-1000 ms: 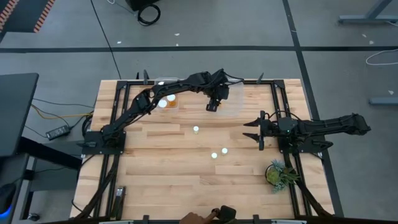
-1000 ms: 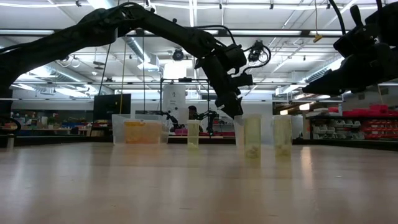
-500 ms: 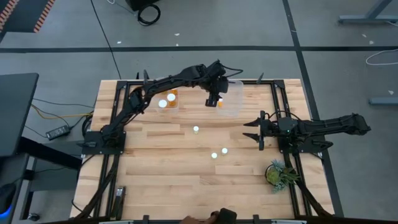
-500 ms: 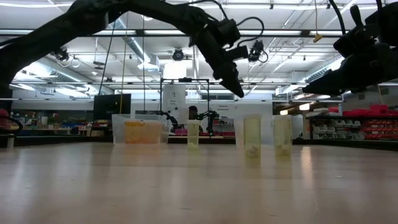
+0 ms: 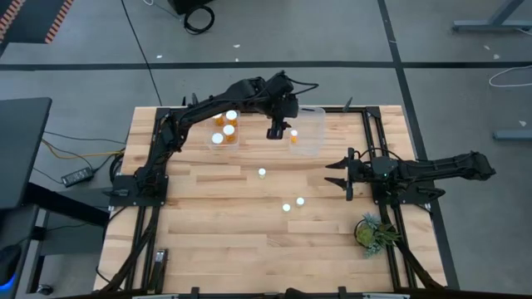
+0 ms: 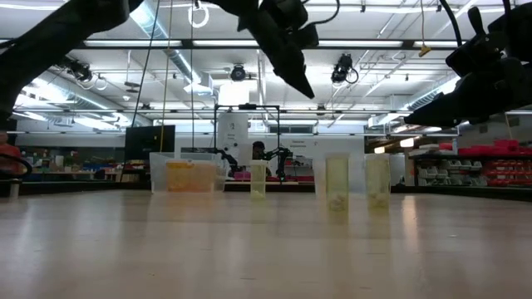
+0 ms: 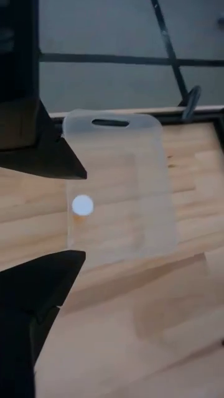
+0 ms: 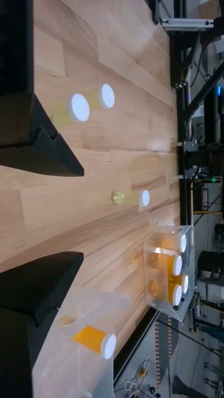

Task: Pick and place medicine bottles into bin by pill shape (circle, oval)
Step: Put the yellow tablet bottle into the right transparent bin

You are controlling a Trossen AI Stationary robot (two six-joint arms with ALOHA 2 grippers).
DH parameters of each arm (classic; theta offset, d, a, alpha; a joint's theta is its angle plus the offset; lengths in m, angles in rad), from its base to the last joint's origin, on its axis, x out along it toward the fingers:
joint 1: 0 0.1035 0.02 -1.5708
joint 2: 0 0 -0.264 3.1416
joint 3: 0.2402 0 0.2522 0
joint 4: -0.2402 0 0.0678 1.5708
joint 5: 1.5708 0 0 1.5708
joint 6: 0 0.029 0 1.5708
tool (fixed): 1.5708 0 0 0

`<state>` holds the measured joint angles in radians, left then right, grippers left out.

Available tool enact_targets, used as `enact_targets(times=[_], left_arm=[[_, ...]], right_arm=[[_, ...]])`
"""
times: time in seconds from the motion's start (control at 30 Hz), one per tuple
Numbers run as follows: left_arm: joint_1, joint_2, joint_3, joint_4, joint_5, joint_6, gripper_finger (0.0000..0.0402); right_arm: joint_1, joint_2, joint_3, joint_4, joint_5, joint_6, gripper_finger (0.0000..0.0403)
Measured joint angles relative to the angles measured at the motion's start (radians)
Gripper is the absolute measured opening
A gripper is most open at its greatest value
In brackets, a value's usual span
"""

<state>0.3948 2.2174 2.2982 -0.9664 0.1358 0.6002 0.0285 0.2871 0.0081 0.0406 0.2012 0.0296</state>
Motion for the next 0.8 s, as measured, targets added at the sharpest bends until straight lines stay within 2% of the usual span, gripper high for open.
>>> enact_targets(times=[0.43, 0.8], left_arm=[[-0.046, -0.132, -0.001, -0.103, -0.001, -0.045, 0.0173], [-0.052, -0.282, -0.001, -0.189, -0.012, -0.119, 0.0172]], right_arm=[[0.0, 0.0, 0.0, 0.0, 0.0, 0.0, 0.0216], [0.0, 0.0, 0.0, 0.0, 0.0, 0.0, 0.0216]])
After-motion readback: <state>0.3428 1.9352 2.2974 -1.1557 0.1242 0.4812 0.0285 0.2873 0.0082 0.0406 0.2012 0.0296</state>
